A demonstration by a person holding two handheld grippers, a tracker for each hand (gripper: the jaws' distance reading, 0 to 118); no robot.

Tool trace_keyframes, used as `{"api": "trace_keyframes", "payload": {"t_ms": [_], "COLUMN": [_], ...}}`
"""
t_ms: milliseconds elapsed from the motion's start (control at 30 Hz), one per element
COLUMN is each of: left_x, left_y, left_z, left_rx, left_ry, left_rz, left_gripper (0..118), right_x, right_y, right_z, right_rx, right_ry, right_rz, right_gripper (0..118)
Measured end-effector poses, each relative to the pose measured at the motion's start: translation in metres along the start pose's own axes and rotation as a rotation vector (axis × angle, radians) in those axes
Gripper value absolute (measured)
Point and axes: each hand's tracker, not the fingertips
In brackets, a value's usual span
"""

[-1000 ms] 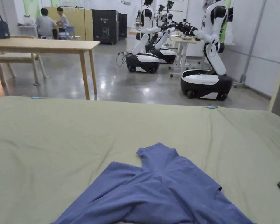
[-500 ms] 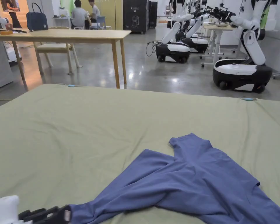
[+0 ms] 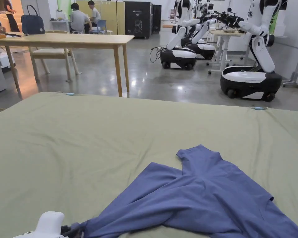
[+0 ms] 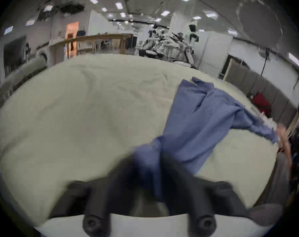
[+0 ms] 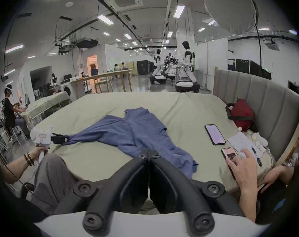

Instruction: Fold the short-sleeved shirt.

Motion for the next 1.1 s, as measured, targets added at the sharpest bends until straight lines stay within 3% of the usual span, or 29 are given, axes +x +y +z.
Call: {"api": "trace_keyframes", "payload": {"t_ms": [167, 300, 400, 533, 567, 600, 633, 667, 700, 800, 900, 933, 1000, 1067, 1100], "left_x": [0.001, 0.002, 0.004, 0.007, 0.011, 0.013, 0.014, 0.015, 0.015, 0.017, 0.021, 0.021, 0.020, 0.024, 0.023], "left_y": [0.001, 0.001, 0.000, -0.001, 0.001, 0.002, 0.002, 0.002, 0.005, 0.012, 0.022, 0.024, 0.028, 0.028, 0.029], "left_z": [0.007, 0.017, 0.020, 0.021, 0.023, 0.023, 0.024, 0.024, 0.026, 0.024, 0.024, 0.023, 0.022, 0.021, 0.019], "left_rx": [0.033, 0.052, 0.059, 0.062, 0.060, 0.056, 0.057, 0.057, 0.057, 0.053, 0.056, 0.055, 0.053, 0.050, 0.045], "left_ry": [-0.032, -0.046, -0.042, -0.056, -0.062, -0.063, -0.056, -0.059, -0.059, -0.047, -0.038, -0.038, -0.041, -0.038, -0.033], "left_rz": [-0.005, 0.002, -0.021, 0.008, 0.018, 0.023, 0.031, 0.036, 0.038, 0.049, 0.055, 0.058, 0.073, 0.068, 0.058], "left_gripper": [5, 5, 5, 5, 5, 5, 5, 5, 5, 5, 5, 5, 5, 5, 5], "right_x": [-0.008, -0.012, -0.012, -0.006, -0.004, -0.001, 0.002, 0.005, 0.012, 0.019, 0.020, 0.021, 0.023, 0.013, 0.008], "right_y": [0.016, 0.069, 0.114, 0.151, 0.155, 0.156, 0.153, 0.147, 0.141, 0.119, 0.104, 0.099, 0.103, 0.106, 0.103], "right_z": [-0.027, -0.082, -0.163, -0.319, -0.358, -0.393, -0.435, -0.467, -0.492, -0.540, -0.565, -0.565, -0.554, -0.539, -0.532], "right_rx": [-0.045, -0.023, -0.028, -0.120, -0.160, -0.221, -0.292, -0.368, -0.326, -0.474, -0.600, -0.624, -0.607, -0.559, -0.561], "right_ry": [0.017, 0.078, 0.127, 0.172, 0.196, 0.227, 0.228, 0.222, 0.247, 0.056, 0.072, 0.076, 0.111, 0.157, 0.167], "right_rz": [0.056, 0.218, 0.272, 0.350, 0.341, 0.330, 0.327, 0.324, 0.329, 0.359, 0.343, 0.319, 0.205, 0.270, 0.319], "right_gripper": [1, 1, 1, 6, 38, 83, 118, 115, 112, 112, 106, 98, 60, 2, 2]}}
